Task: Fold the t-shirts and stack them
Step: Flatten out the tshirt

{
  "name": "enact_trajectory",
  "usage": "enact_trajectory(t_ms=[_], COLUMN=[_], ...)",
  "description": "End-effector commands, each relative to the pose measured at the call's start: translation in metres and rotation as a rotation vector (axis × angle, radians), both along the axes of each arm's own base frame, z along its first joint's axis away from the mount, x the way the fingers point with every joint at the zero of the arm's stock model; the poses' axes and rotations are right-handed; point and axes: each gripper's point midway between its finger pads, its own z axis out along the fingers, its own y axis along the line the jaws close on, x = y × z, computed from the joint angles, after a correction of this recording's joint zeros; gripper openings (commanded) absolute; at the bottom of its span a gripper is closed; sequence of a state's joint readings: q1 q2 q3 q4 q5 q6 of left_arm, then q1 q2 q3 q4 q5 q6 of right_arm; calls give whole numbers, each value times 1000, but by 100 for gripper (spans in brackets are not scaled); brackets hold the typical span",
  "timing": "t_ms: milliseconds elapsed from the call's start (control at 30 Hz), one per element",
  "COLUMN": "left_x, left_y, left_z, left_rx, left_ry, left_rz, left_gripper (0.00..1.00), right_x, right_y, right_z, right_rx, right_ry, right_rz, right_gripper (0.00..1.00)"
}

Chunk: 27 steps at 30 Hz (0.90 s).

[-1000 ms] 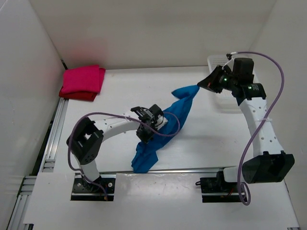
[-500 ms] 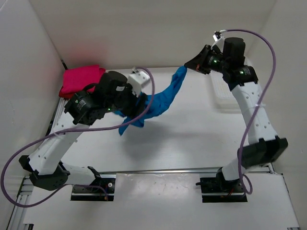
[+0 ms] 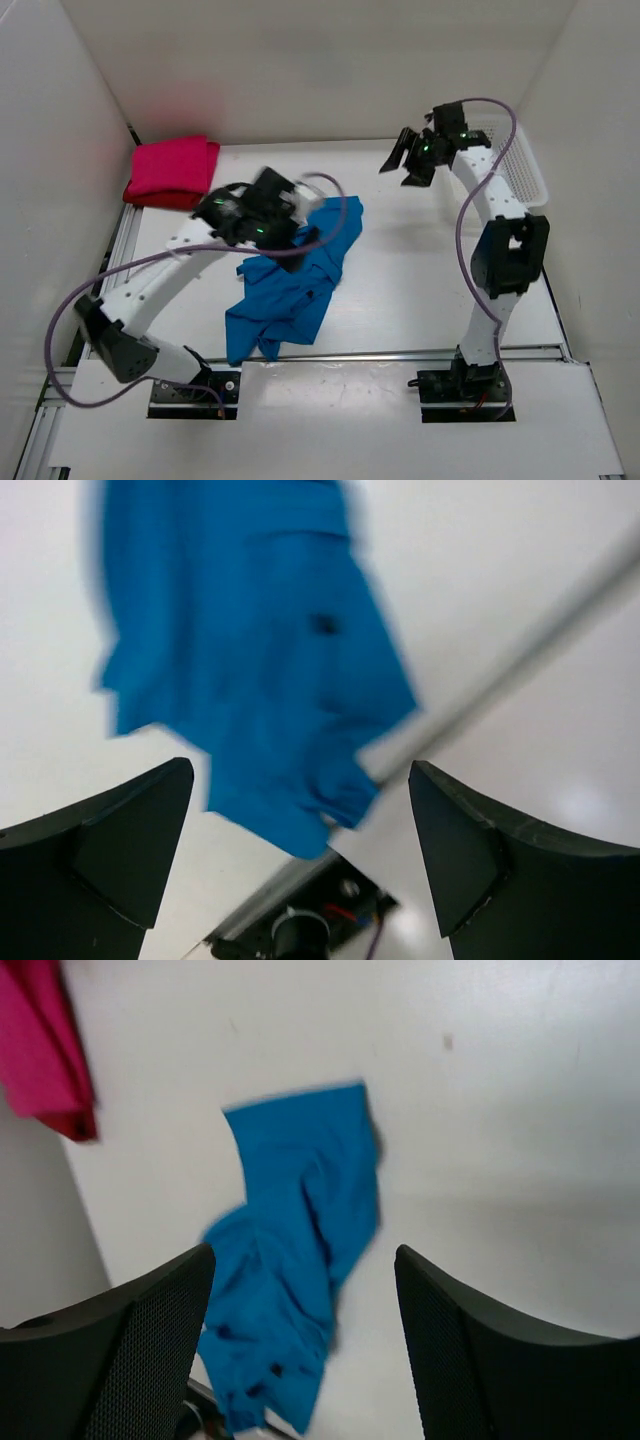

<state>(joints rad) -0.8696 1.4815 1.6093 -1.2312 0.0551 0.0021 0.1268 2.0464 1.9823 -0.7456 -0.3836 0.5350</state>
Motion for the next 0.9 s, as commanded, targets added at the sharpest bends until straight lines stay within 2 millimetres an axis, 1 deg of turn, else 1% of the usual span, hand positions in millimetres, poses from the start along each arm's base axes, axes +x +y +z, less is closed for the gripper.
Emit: enact_trajectory(t_ms=[0, 33, 67, 100, 167, 200, 233, 267, 300, 333, 400, 433, 467, 500, 533, 567, 600, 633, 667, 700, 733, 767, 800, 833, 867], left_x=[67, 76, 87, 87, 89, 84, 82, 87, 86, 89, 104, 111, 116, 121, 131, 135, 141, 140, 143, 142, 140, 139, 135, 134, 132], left_y=[83, 101, 128, 140, 156, 166, 164, 163, 163, 162, 163, 165, 166, 168, 170, 168, 169, 166, 161, 157, 154, 152, 149, 149, 153], left_z=[26, 20, 13, -7, -34, -62, -74, -83, -102, -111, -123, -137, -142, -147, -155, -158, -161, -165, -165, -166, -171, -176, -178, -183, -185], left_rx=[-41, -33, -23, -14, 14, 56, 63, 63, 92, 98, 122, 153, 170, 182, 194, 200, 193, 188, 156, 139, 130, 127, 133, 141, 159], left_ry=[-234, -246, -250, -245, -219, -168, -144, -144, -106, -98, -119, -93, -89, -73, -57, -49, -34, -18, 1, 12, 37, 55, 62, 74, 73], left_rz=[343, 407, 502, 537, 586, 605, 598, 598, 595, 594, 613, 623, 628, 638, 650, 649, 655, 648, 640, 629, 618, 612, 601, 600, 606], left_gripper=[100, 100, 100, 100, 100, 100, 100, 100, 100, 100, 100, 100, 100, 100, 100, 100, 100, 98, 93, 86, 69, 56, 35, 10, 10], right_x=[-82, -106, -124, -158, -188, -201, -211, -214, -215, -212, -205, -197, -196, -192, -189, -188, -187, -185, -191, -192, -192, -192, -194, -198, -197], right_y=[20, 30, 40, 63, 90, 98, 121, 130, 138, 146, 147, 150, 149, 147, 150, 151, 153, 157, 163, 164, 164, 164, 163, 155, 148], right_z=[5, 7, -6, -34, -56, -70, -76, -81, -85, -96, -110, -120, -127, -140, -139, -147, -148, -147, -152, -152, -155, -151, -148, -152, -139], right_rx=[-192, -218, -203, -187, -154, -152, -105, -87, -70, -75, -128, -154, -170, -185, -184, -196, -189, -182, -173, -166, -170, -165, -161, -183, -184], right_ry=[-40, -58, -34, -2, 49, 78, 94, 109, 121, 143, 162, 179, 207, 234, 243, 252, 258, 252, 268, 272, 280, 271, 273, 274, 249], right_rz=[115, 114, 140, 218, 261, 277, 300, 306, 314, 316, 287, 277, 263, 255, 247, 256, 262, 282, 317, 323, 323, 323, 316, 303, 284], right_gripper=[77, 77, 77, 76, 76, 76, 76, 76, 76, 76, 77, 77, 77, 77, 77, 77, 77, 74, 60, 49, 38, 17, 10, 5, 1])
